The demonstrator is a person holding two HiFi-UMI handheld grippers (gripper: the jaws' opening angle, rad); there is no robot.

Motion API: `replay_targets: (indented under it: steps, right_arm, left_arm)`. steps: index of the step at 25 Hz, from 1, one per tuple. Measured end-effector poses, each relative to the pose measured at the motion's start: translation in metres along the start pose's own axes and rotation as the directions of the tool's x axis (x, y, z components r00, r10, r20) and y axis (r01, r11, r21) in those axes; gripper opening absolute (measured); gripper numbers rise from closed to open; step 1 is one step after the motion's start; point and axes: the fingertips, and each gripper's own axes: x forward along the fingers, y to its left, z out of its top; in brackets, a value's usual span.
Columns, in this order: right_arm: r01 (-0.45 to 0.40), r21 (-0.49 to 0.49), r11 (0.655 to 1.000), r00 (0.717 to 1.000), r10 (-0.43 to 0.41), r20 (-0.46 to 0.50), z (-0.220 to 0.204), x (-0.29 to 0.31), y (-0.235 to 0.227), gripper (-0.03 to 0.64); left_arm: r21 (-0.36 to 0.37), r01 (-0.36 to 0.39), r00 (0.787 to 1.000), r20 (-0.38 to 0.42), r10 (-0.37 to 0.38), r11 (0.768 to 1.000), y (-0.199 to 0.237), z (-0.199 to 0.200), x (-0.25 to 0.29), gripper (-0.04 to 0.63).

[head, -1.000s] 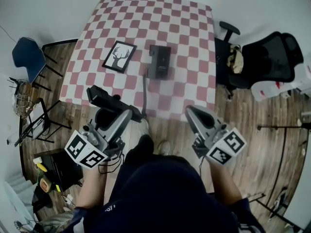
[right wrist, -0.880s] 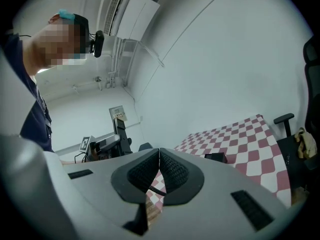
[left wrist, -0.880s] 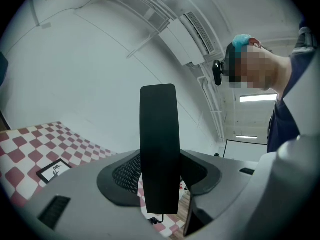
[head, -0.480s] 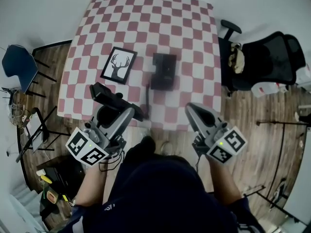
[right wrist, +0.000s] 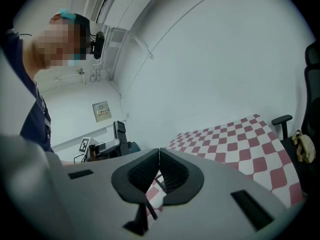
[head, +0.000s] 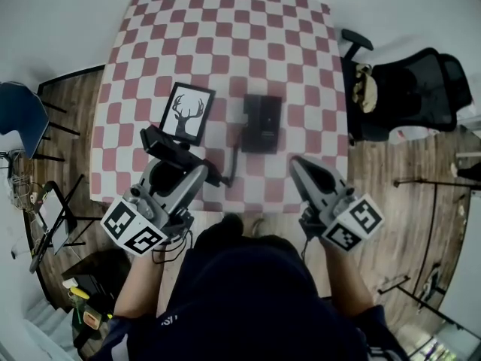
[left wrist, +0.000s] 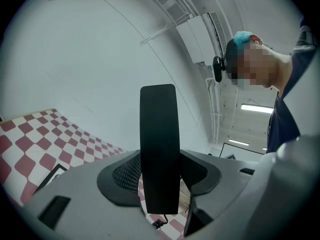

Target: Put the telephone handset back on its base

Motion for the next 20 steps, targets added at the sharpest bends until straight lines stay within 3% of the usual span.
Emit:
replay_targets:
  steps: [11, 20]
  right_arm:
    - [0.05, 0.02, 0.999, 0.999, -0.049, -0.024, 0.002, 0.03, -0.019, 0.017]
    - [0.025, 0.049, 0.998, 0.998, -0.022, -0.054, -0.005, 0.034, -0.047, 0.017]
  left_arm:
    - [-0.04, 0.019, 0.998, -0.062, -0.022, 0.999, 0.035, -0.004, 0.026, 0.249]
    - [-0.043, -0.067, 0.984, -0.166, 0.059, 0.997, 0.051, -0.035, 0.059, 0.249]
